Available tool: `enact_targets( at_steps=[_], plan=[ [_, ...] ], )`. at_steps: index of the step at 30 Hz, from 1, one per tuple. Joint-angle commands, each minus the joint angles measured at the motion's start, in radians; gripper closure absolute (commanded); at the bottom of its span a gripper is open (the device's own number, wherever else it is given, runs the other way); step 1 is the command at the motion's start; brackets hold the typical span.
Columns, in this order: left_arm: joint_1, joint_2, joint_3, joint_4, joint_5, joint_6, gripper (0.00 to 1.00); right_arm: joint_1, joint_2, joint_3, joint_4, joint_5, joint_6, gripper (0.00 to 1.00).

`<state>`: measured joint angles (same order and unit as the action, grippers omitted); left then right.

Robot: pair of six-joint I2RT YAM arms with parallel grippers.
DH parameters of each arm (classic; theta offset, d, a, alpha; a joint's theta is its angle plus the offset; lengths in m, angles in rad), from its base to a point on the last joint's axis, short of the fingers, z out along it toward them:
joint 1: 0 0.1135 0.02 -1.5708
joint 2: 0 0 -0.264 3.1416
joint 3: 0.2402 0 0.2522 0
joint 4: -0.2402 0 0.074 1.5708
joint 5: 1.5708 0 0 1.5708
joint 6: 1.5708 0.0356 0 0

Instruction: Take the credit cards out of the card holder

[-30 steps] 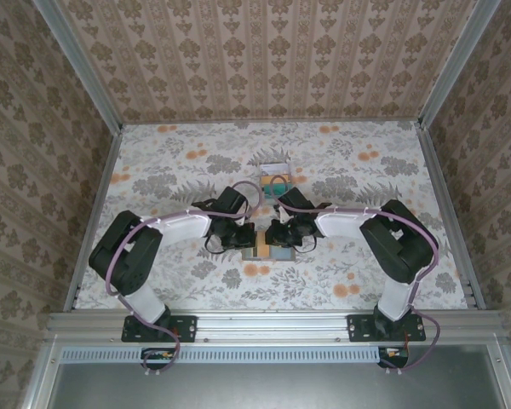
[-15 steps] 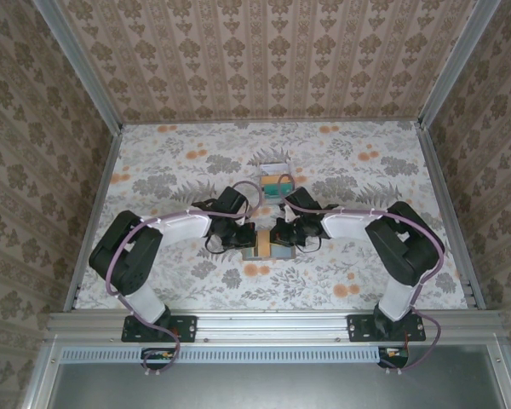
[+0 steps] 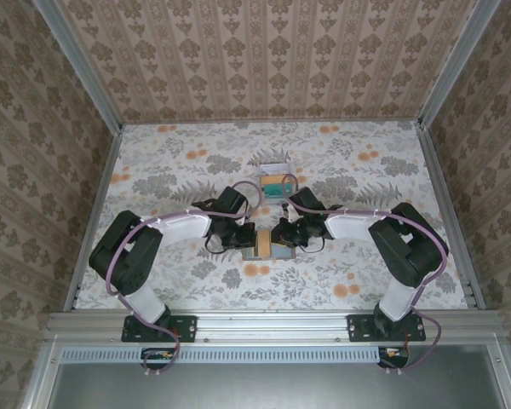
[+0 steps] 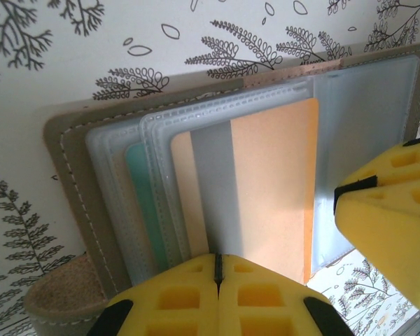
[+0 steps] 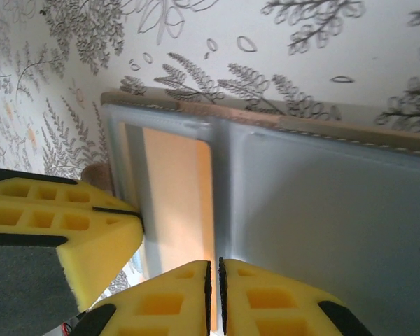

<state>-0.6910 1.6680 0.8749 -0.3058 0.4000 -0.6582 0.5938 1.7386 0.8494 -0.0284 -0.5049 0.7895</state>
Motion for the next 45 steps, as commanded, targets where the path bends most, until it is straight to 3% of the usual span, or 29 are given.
enact_targets(
  at_steps=[1, 14, 21, 25, 27, 45],
  plan=[
    [0.011, 0.018, -0.03, -0.047, -0.036, 0.003, 1.0, 0.006, 0.016, 0.001, 0.024, -0.023, 0.008, 0.84],
    [0.007, 0.015, -0.034, -0.041, -0.036, 0.001, 1.0, 0.019, 0.06, 0.025, -0.016, 0.004, -0.006, 0.81],
    [0.003, 0.024, -0.031, -0.033, -0.029, -0.001, 1.0, 0.025, 0.093, 0.027, 0.059, -0.059, 0.026, 0.81],
    [0.0, 0.026, -0.028, -0.033, -0.028, -0.003, 1.0, 0.026, 0.089, 0.027, 0.054, -0.056, 0.025, 0.89],
    [0.001, 0.024, -0.027, -0.038, -0.031, 0.001, 1.0, 0.023, 0.084, 0.022, 0.046, -0.05, 0.021, 1.0],
    [0.046, 0.001, -0.02, -0.083, -0.044, 0.042, 1.0, -0.054, -0.003, -0.056, -0.007, -0.02, -0.02, 1.0]
  ],
)
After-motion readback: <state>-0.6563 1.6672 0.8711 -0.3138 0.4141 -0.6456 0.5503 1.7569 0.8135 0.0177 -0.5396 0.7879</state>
